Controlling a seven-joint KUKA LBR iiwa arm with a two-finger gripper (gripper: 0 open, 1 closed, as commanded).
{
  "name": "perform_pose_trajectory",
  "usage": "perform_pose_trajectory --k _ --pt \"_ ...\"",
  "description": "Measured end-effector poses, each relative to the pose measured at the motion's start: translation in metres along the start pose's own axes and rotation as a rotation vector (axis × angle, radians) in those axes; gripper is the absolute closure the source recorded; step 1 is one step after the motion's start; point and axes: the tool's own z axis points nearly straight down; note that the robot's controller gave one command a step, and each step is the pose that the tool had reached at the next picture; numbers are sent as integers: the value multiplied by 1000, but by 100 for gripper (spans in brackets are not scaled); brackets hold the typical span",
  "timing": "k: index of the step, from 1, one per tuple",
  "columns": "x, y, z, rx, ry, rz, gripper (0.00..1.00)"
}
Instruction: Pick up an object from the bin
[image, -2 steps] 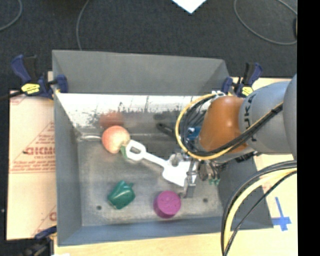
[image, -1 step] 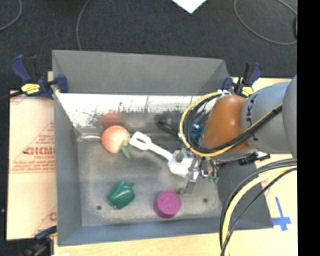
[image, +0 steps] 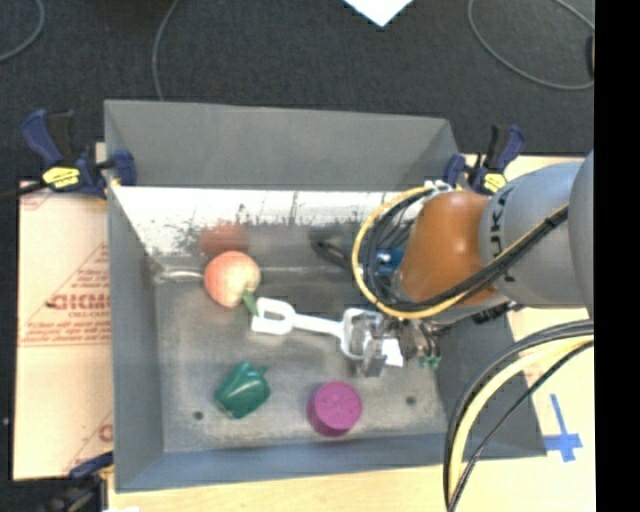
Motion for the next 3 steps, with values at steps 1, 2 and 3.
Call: perform_pose_trajectory --k 1,2,3 --pt "0 0 0 0 0 -1 100" --pt "2 0 -12 0 8 -1 100" --pt "1 -1 -37 0 2 -1 100"
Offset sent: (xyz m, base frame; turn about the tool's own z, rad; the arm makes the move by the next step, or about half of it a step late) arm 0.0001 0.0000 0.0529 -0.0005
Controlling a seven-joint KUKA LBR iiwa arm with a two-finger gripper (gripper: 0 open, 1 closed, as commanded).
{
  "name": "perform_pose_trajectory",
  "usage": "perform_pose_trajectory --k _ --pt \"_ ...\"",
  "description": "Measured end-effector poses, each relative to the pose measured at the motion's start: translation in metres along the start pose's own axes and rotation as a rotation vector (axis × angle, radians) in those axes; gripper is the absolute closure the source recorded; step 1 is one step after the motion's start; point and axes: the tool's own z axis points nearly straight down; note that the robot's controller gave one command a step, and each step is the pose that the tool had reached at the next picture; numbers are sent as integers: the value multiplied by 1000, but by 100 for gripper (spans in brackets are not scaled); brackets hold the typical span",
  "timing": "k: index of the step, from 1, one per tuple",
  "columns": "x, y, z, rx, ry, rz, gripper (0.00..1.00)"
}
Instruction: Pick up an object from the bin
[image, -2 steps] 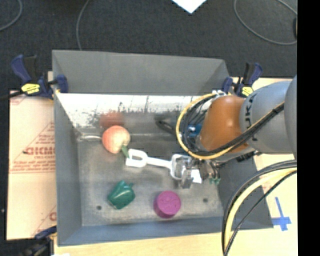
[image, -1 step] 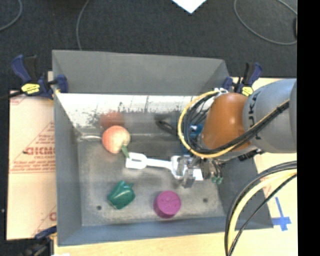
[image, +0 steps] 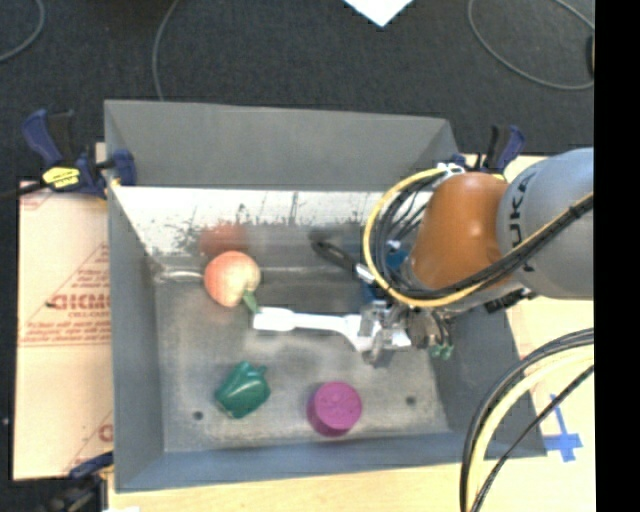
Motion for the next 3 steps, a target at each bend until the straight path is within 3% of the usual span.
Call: perform_pose_trajectory --k 3 --pt "-1 -1 -71 0 -4 -1 100"
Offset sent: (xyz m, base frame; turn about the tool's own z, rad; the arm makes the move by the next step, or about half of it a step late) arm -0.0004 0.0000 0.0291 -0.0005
